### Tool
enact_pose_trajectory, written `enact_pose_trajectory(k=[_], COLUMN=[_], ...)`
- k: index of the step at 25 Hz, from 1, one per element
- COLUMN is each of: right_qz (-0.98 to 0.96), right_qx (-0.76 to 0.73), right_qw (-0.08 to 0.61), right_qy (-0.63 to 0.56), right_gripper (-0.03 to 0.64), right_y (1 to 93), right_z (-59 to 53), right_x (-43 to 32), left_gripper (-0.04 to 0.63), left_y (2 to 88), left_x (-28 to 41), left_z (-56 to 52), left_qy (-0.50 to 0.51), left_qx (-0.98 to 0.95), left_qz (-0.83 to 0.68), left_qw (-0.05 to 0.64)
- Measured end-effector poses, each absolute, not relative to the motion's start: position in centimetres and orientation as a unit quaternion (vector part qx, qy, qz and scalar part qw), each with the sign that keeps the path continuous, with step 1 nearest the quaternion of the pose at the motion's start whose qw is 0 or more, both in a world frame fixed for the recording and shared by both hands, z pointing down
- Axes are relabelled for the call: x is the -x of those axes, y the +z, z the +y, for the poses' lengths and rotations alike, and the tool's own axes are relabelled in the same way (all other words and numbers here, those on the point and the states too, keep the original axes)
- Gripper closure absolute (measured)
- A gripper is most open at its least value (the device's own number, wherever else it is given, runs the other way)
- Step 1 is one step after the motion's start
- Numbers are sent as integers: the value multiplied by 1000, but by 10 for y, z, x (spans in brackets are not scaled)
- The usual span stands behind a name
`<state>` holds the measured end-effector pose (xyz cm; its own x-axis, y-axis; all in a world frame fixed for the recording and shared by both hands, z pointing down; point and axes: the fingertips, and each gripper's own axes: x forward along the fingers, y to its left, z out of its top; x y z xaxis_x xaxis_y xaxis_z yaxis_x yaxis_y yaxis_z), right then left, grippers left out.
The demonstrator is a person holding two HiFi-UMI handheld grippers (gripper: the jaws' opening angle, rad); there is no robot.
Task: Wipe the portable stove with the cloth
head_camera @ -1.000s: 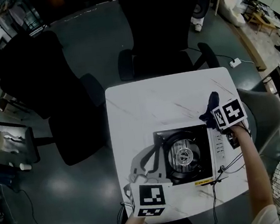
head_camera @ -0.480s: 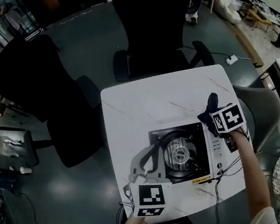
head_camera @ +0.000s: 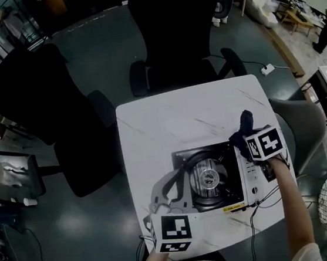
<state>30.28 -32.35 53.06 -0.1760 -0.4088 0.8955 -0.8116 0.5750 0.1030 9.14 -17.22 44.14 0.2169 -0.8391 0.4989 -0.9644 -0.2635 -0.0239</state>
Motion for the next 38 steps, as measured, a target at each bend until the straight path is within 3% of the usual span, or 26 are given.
enact_pose_trajectory(k=[38], right_qz=[-725], right_qx=[-426], right_qw=[496], right_qy=[218], right_gripper=[518], right_y=[536], right_z=[-212], right_x=[-338], left_gripper=[574], left_y=[427], left_x=[-122], left_z=[-134], left_qy=[200], left_qx=[-800], left_qz=[-553], left_qw=[121])
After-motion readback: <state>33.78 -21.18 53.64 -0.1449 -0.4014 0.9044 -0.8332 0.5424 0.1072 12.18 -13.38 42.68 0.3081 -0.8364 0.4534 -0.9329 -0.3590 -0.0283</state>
